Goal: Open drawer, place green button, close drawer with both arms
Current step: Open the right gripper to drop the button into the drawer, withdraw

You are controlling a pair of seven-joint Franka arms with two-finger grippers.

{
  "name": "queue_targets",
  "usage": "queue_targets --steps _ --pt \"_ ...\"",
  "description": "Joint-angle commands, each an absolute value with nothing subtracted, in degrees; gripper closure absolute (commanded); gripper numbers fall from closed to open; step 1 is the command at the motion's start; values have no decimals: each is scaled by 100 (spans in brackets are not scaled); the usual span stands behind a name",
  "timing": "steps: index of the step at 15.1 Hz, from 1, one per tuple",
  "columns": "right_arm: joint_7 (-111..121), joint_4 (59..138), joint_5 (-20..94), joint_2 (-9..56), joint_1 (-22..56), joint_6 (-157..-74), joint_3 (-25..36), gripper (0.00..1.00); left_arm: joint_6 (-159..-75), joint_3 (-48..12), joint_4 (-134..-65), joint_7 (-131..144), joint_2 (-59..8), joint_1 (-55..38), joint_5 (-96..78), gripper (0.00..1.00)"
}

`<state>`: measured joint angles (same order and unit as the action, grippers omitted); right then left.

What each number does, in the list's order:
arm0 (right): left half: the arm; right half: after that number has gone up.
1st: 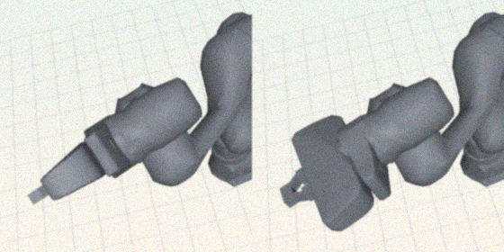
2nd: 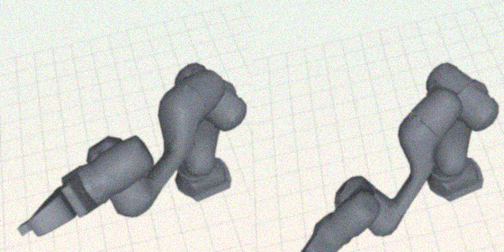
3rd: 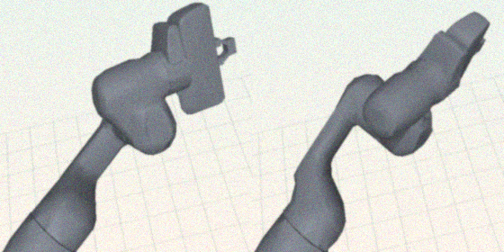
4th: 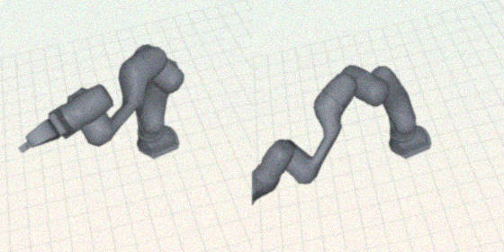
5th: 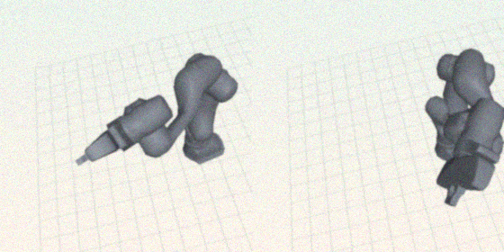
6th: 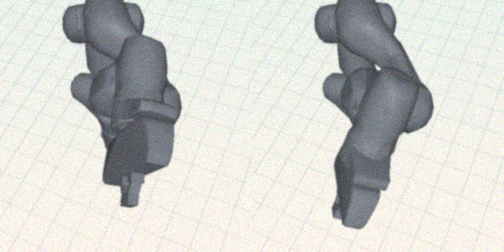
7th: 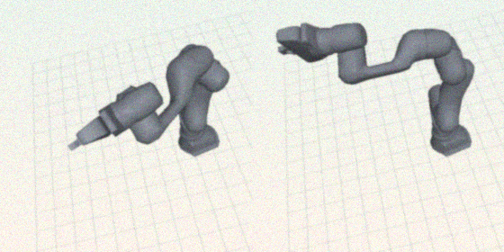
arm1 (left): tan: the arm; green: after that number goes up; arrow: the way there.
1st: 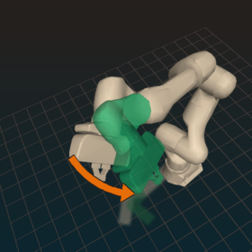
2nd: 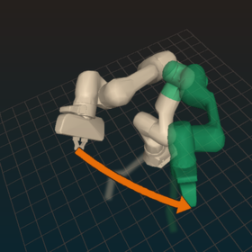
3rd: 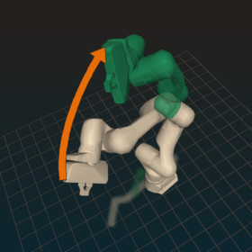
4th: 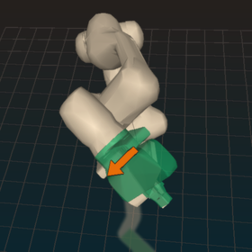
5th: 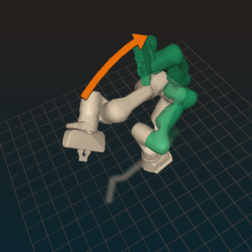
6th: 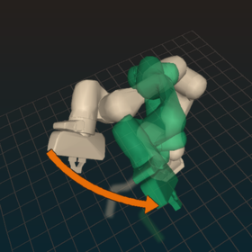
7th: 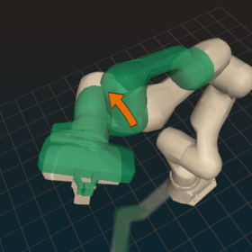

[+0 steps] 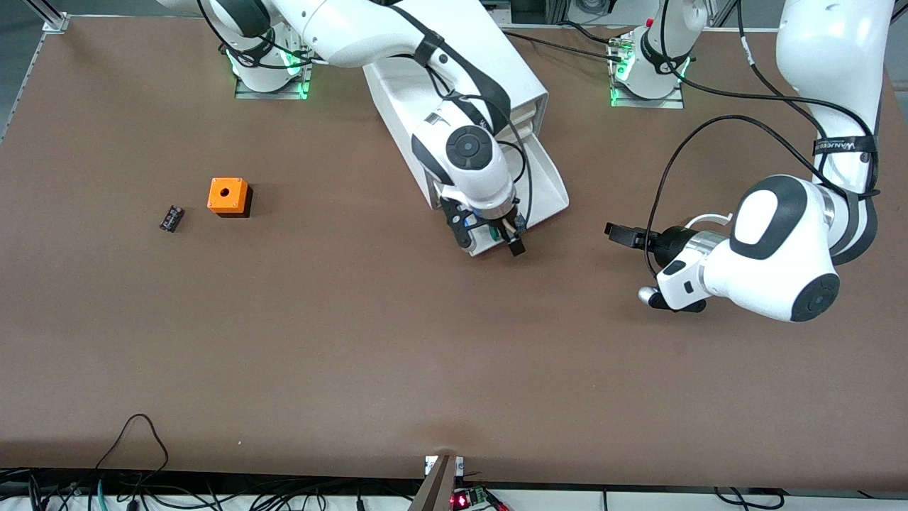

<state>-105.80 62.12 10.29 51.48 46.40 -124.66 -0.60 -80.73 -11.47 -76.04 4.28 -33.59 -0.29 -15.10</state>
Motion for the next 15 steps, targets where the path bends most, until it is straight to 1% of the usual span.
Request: queue_targets --steps 1,3,4,5,6,8,9,11,13,15 --pt "-9094 6258 1019 4773 4115 -12086 -149 0 -8033 -1134 -7401 589 -3191 -237 -330 0" --pt "-8091 6267 1037 4659 3799 -11779 -149 0 -8059 -1134 -7068 537 -3217 -359 200 0" --pt "-7520 6284 1037 4623 3675 -11586 -149 0 -8181 -1099 -6884 527 -3260 -404 350 0" --pt "-6714 6371 1046 4501 3535 -11271 -141 0 -8487 -1090 -6847 536 -3278 -396 386 0" --pt "-5975 6590 1046 4335 3359 -10998 -132 0 -8629 -1090 -6847 493 -3270 -361 378 0" --pt "-4787 7213 1055 3869 2859 -10872 -141 0 -8779 -1090 -6917 676 -3278 -395 378 0" --pt "-4285 7520 1055 3667 2648 -10855 -132 0 -9024 -1090 -6960 955 -3296 -387 352 0" --pt "-3336 8118 1055 3341 2191 -10863 -132 0 -9490 -1125 -7398 1859 -3209 -387 299 0" --pt "-2657 8454 1028 3165 1873 -10863 -88 0 -9859 -1352 -7715 2484 -3147 -396 299 0" --pt "-2173 8726 985 3007 1793 -10855 200 0 -10281 -1476 -8093 3030 -3085 -387 299 0"
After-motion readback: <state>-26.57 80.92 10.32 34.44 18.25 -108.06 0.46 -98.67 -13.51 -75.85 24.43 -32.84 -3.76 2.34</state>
